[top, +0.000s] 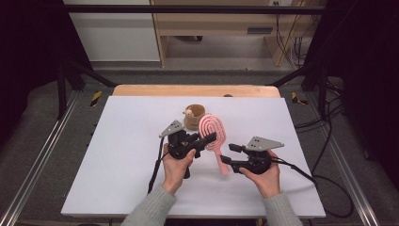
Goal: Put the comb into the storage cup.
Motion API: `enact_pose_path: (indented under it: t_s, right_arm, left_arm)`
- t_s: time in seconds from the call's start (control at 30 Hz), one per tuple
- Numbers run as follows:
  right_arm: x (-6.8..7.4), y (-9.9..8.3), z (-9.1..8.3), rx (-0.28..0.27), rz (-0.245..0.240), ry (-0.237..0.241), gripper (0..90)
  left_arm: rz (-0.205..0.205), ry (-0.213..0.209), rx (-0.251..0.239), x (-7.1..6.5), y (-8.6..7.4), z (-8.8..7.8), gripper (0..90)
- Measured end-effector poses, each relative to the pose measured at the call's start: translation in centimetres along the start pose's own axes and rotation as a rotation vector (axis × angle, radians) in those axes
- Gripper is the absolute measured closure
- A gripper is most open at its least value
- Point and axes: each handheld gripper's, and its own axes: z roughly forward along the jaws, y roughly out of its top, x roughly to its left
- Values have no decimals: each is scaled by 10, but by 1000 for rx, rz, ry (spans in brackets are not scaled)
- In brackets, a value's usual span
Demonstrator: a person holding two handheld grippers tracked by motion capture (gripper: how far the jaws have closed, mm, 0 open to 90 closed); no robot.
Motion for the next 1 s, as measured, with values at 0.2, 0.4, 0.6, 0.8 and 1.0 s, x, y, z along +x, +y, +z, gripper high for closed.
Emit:
enact_pose_path:
  t_s: [0.2,0.4,0.6,0.8,1.0]
  right_arm:
    - [-10,-1,-5,-31,6,-35,191]
    - [-19,-4,-9,-34,15,-79,94]
    - [-26,-7,-16,-32,3,-73,43]
    - [-36,-14,-25,-35,16,-53,43]
    - [-43,-19,-32,-49,26,-57,43]
  left_arm:
    - [15,17,-11,2,6,-7,635]
    - [25,28,-19,4,12,-14,635]
    - [37,38,-28,5,19,-20,635]
    - [41,47,-38,7,26,-27,636]
    - [50,55,-47,9,33,-35,636]
